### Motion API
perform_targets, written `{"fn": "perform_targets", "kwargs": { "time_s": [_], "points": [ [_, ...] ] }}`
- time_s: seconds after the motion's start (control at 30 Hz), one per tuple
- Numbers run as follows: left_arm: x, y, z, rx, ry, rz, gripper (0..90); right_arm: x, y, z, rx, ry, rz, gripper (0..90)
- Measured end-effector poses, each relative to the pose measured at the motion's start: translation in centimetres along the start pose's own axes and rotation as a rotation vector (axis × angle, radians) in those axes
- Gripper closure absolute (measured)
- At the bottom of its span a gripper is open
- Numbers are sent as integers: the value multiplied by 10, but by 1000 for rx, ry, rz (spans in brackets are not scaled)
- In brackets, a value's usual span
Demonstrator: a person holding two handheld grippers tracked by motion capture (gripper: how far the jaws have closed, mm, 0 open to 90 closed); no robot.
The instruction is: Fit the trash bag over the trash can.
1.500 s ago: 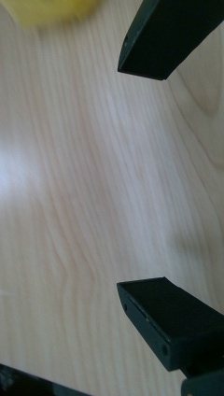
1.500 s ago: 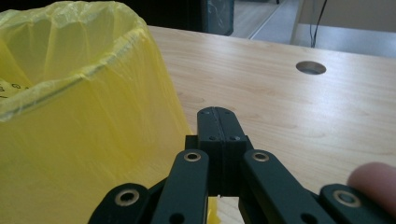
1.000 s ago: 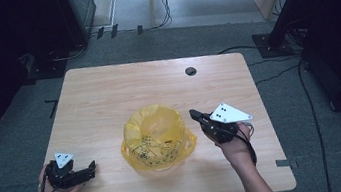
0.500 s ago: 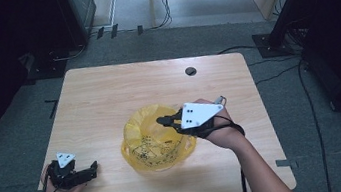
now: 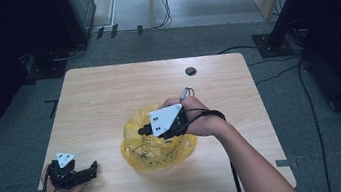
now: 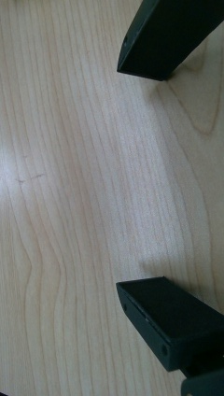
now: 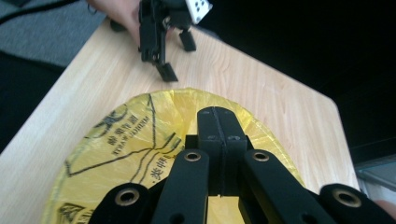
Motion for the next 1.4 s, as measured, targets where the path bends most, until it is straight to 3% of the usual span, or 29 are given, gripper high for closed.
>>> {"fn": "perform_targets", "kwargs": {
  "time_s": [0.07, 0.27, 0.47, 0.7, 0.8, 1.03, 1.2, 1.33, 1.4],
  "points": [
    [0, 0, 0, -2, 0, 1, 0, -4, 0, -1, 11, 19, -36, 900],
    [0, 0, -1, -5, 0, 4, 0, -23, 12, 0, 134, 138, -150, 900],
    [-1, 0, -1, -4, -1, 5, 0, -45, 26, 8, 178, 243, -278, 900],
    [-1, 1, -1, -11, 0, 12, 0, -72, 39, 24, 178, 342, -413, 900],
    [0, 1, -1, -14, 1, 13, 0, -78, 43, 31, 173, 362, -463, 900],
    [-1, 1, -1, -11, -2, 15, 0, -94, 49, 44, 171, 415, -533, 900],
    [-1, 1, -1, -13, -2, 15, 0, -101, 48, 45, 188, 396, -537, 900],
    [-1, 1, -1, -15, -3, 15, 0, -102, 47, 46, 149, 400, -555, 900],
    [-1, 1, -1, -14, -3, 15, 0, -104, 49, 50, 113, 424, -591, 900]
  ]
}}
Point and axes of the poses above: each handheld gripper's, and its own axes: x roughly backward along the jaws, z roughly out of its underside, y roughly to its left, the point moved 7 cm from there along -x, roughly forward along the jaws, and after that the axes turned 6 degrees about z, right-handed, at the moved point
